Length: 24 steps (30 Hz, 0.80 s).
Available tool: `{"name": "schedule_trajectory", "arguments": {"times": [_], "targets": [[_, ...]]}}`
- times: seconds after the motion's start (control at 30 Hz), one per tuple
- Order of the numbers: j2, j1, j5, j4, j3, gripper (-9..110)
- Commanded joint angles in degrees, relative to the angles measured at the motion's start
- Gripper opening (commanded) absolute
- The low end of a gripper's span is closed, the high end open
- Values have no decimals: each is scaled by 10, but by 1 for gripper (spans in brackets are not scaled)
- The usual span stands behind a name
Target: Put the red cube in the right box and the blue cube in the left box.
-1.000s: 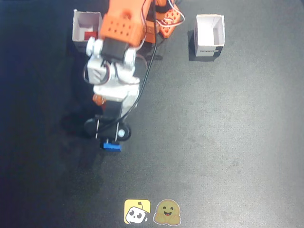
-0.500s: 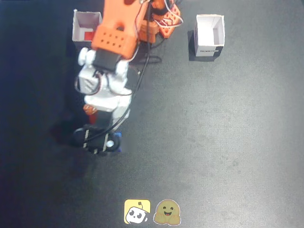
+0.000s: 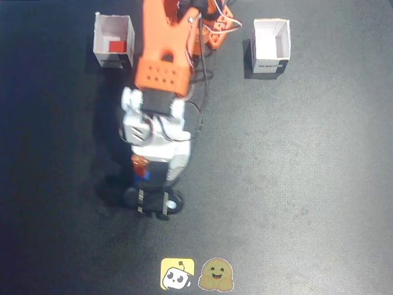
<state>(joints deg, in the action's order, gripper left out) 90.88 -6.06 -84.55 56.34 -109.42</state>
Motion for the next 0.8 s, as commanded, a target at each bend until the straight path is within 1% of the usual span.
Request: {"name": "schedule_trajectory", "arguments": {"times": [0.0, 0.2, 0.4, 0.77], "targets": [[-4, 8, -6, -11, 50, 19], [-5, 8, 2, -6, 55, 21], [-18, -2, -5, -11, 50, 22], [-22, -39, 13, -18, 30, 22]]}}
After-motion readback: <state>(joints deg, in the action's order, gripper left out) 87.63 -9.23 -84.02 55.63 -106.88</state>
